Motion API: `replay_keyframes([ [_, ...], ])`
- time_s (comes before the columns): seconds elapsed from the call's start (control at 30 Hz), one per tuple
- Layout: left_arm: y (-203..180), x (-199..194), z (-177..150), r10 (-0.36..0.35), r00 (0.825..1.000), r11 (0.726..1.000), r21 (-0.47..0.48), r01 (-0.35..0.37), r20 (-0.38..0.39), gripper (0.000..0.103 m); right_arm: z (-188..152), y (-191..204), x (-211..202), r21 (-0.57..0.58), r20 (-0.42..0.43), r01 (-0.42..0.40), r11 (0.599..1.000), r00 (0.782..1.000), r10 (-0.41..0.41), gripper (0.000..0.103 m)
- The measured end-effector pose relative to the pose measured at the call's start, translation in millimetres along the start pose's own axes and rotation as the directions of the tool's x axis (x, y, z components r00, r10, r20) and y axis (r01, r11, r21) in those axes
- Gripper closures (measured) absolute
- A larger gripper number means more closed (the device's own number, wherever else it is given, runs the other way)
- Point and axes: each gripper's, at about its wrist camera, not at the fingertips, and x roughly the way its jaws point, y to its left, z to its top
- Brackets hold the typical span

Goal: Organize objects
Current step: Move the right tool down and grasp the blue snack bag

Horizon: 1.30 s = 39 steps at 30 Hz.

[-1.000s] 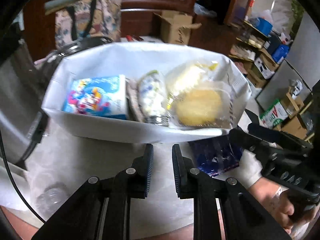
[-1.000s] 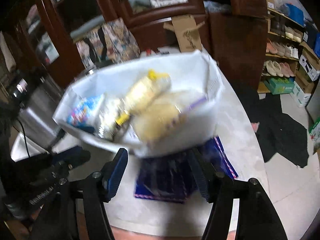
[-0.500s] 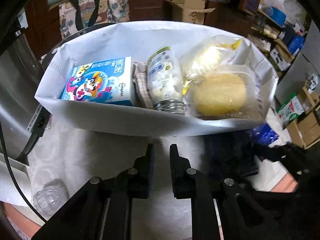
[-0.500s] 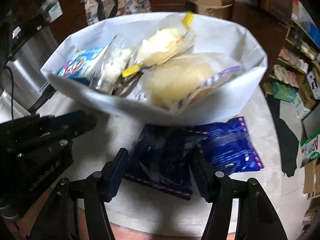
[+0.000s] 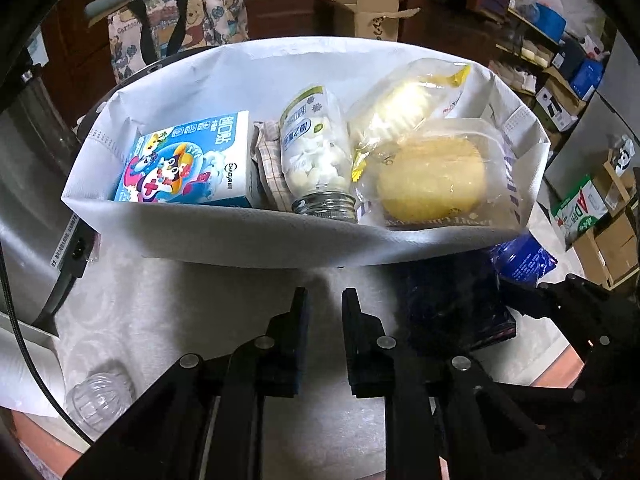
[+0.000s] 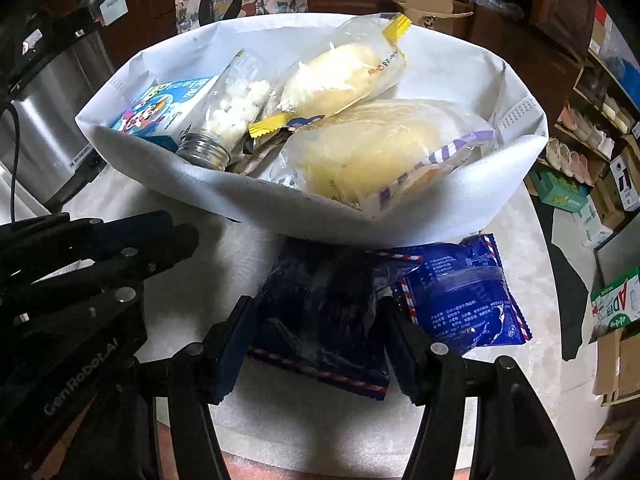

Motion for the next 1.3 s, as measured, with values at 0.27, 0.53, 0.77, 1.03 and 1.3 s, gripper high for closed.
replay_keyframes([
  [0.27, -2, 1, -1, -0.002, 1.000, 1.000, 0.009, 0.003, -0.007, 0.086, 2, -4, 1, 0.000, -0.011, -0.001, 1.000, 1.000, 0.001, 0.042],
  [0.53, 1, 7, 0, -0.010, 1.000, 1.000, -0.004, 0.010, -0.026, 0.086, 1, -6, -2, -0.005, -0.011, 0.003, 1.000, 1.000, -0.003, 0.042],
  [0.77, -1, 9, 0, -0.035, 0.999, 0.999, 0.005, 0.035, 0.002, 0.086, -3, -1, -10, -0.036, 0.021, 0.028, 0.999, 0.999, -0.027, 0.055],
  [1.03, 1, 7, 2, -0.065, 0.998, 0.998, -0.015, 0.065, 0.004, 0.086, -1, -26, -22, 0.035, 0.032, -0.080, 0.996, 0.996, 0.079, 0.068],
  [1.3, 9, -3, 5, -0.086, 0.996, 0.995, -0.047, 0.087, 0.031, 0.086, -2, -49, -28, 0.118, 0.054, -0.225, 0.967, 0.974, 0.220, 0.071],
])
